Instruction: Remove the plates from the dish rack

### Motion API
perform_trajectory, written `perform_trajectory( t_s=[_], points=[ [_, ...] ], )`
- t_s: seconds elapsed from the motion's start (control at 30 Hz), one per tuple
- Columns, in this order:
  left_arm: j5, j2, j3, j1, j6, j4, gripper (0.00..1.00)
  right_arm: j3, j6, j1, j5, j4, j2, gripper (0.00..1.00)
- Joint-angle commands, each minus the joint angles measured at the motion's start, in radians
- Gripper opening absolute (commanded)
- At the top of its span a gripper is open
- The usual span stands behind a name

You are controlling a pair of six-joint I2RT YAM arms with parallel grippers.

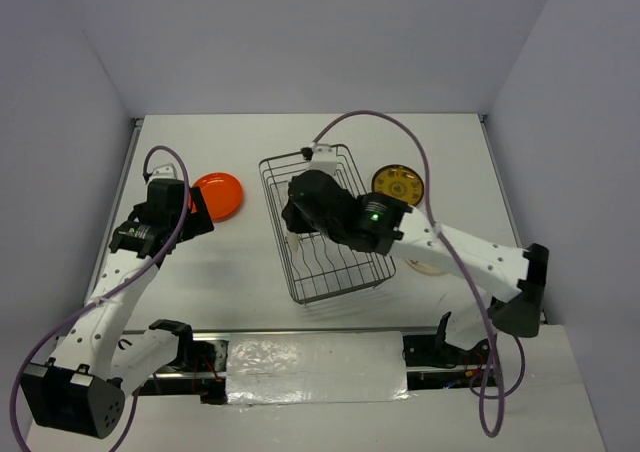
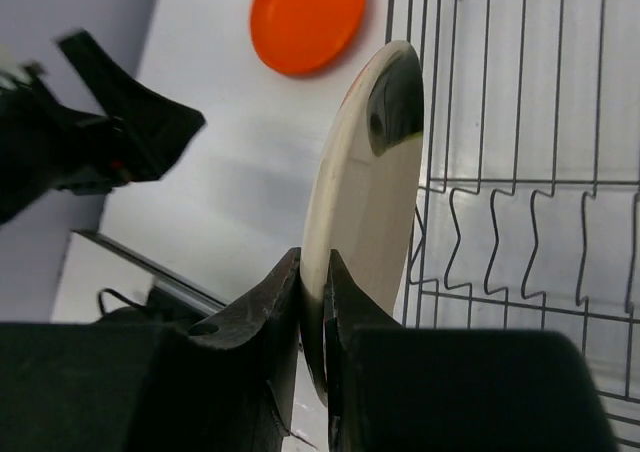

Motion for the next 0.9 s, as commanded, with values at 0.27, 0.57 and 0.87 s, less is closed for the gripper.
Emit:
perform_trajectory(
  t_s=[0.27,0.57,0.87],
  points=[
    [-0.015,-0.012,0.034,-0.005,-0.010,0.009,0.99,0.124,-0.157,-0.269,0.326,-0.438,-0.208,0.01],
    [-0.021,-0.004,0.037,-0.007,-0.010,0.006,1.00,-0.269,-0.342,-0.700,0.186,-0.303,-0.266,0.00],
    [-0.007,0.006,0.035,-0.007,-0.004,0.009,0.99,-0.395,-0.352,-0.734,0.110,-0.184,-0.133,0.05]
  ],
)
